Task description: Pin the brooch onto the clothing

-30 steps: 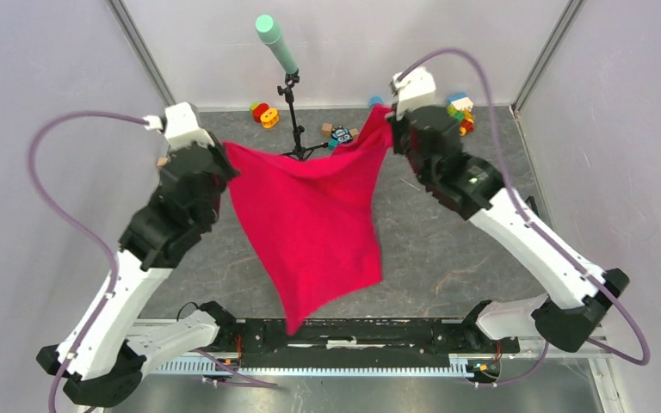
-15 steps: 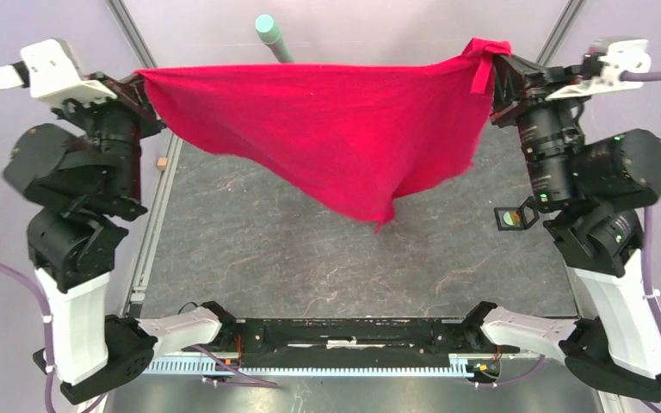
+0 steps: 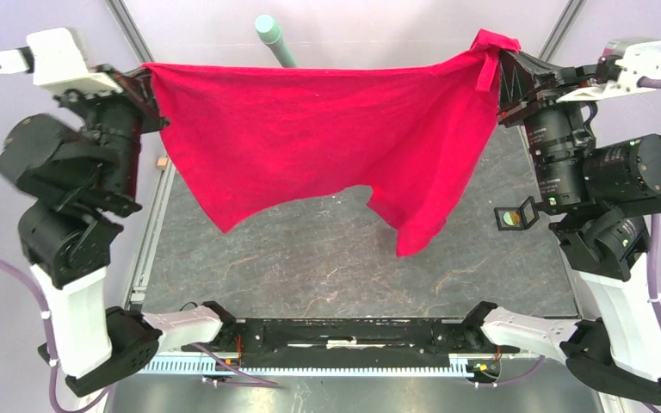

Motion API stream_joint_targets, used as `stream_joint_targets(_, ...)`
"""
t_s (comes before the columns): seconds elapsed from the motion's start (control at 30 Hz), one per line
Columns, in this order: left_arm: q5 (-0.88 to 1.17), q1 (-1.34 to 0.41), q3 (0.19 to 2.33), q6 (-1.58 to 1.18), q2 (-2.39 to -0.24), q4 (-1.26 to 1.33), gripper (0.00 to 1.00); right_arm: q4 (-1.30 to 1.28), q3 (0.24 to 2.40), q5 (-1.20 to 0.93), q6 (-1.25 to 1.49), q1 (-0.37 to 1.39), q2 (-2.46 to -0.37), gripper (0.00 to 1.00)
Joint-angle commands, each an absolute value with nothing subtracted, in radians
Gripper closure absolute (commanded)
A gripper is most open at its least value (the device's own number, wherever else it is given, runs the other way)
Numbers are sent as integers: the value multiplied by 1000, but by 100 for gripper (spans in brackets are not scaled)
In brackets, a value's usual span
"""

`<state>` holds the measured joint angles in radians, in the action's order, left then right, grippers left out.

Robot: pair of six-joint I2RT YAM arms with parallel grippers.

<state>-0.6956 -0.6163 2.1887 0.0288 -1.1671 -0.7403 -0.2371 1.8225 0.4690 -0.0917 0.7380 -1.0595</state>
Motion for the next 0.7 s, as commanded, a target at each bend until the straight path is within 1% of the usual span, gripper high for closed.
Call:
stream_joint_targets(0.0,-675,-609,2168,-19,-1283,-835,98,-206,1794,606,-137,739,-1126,100)
stream_joint_targets(0.1,-655,-572,2093,-32,-1313,-800,98,-204,1756,603,-123,723,-1195,100)
stream_joint_targets(0.17,-586,-476,2067,-52,-1355,-801,98,-182,1738,543,-85,645,-1255,100)
stream_joint_targets(0.27,-520,-406,2070,-51,-1378,-786,98,-144,1756,437,-40,539,-1298,100)
stream_joint_targets(0.33,-467,-368,2096,-50,-1388,-775,98,-121,1822,387,-39,485,-1343,100)
stream_joint_targets(0.4,-414,-332,2164,-53,-1411,-788,98,-120,1934,341,-58,457,-1399,100)
stream_joint_targets(0.53,-346,-300,2368,-44,-1485,-874,98,-119,2149,291,-106,435,-1474,100)
stream_joint_targets(0.6,-334,-298,2390,-44,-1482,-888,98,-110,2171,285,-122,434,-1457,100)
stream_joint_targets(0.67,-321,-296,2346,-56,-1448,-887,98,-90,2091,291,-111,434,-1383,100)
